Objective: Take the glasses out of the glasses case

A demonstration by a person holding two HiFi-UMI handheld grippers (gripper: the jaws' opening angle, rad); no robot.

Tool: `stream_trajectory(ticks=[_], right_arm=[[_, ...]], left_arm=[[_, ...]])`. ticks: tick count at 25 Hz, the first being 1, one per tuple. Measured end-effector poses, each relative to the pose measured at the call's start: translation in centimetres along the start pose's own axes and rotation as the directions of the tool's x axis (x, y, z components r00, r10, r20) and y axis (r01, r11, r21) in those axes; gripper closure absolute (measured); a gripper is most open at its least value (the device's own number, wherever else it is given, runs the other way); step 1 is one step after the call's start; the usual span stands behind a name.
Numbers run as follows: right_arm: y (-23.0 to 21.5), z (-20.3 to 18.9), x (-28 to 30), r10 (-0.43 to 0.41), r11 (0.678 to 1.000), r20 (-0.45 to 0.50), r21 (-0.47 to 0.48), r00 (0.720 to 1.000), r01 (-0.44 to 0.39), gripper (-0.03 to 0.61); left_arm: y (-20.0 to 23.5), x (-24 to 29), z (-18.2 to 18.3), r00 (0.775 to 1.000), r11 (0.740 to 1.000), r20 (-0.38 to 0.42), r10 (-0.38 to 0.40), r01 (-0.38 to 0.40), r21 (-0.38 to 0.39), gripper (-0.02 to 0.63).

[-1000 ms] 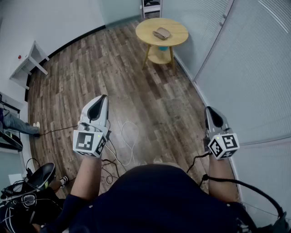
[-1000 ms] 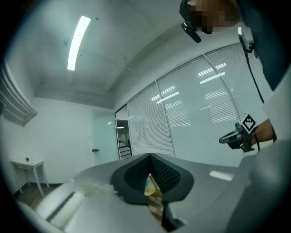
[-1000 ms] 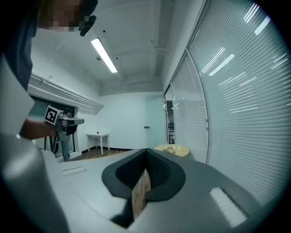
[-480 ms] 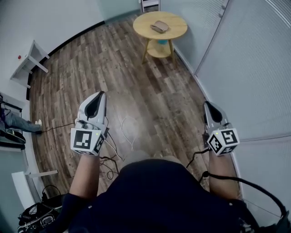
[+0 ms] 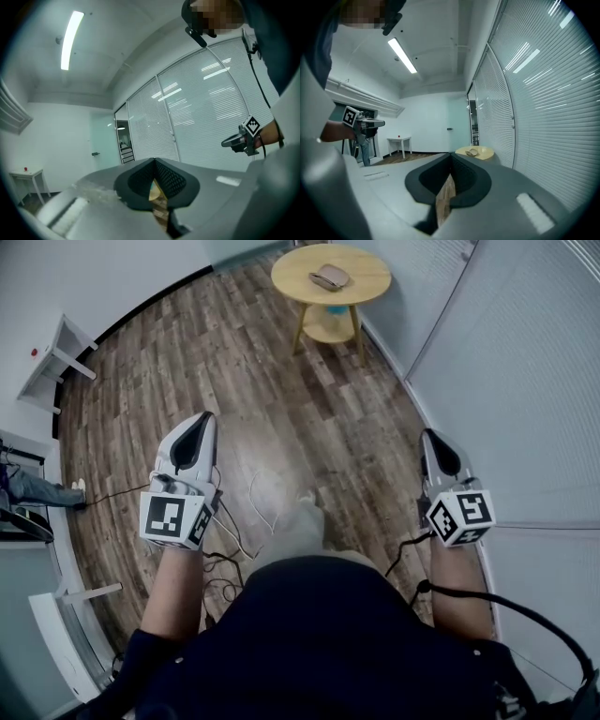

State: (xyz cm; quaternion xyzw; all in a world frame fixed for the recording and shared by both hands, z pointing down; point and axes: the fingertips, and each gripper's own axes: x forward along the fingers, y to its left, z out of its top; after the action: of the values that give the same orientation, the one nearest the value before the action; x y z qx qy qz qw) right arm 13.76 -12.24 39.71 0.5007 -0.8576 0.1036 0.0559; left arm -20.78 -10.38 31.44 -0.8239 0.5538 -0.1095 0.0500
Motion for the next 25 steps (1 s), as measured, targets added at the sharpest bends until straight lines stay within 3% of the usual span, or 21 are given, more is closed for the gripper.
stream_trajectory(ticks=[11,25], right_arm=[[-1.4,0.1,-5.9,-0.130,0.992,-0.087,-0.016,0.988,0.129,0.571],[-2.7,1.9,-6.8,-0.191,0.981,0.007,0.038,0.982,0.190,0.571]], left_arm=[[-3.4,3.4,-0.1,0.991,0.989,0.027,-0.132,0.134,-0.066,0.611],[-4.4,7.1,2.7,0.976,0.980,0.089,-0.198,0.200,-0.015,0.611]])
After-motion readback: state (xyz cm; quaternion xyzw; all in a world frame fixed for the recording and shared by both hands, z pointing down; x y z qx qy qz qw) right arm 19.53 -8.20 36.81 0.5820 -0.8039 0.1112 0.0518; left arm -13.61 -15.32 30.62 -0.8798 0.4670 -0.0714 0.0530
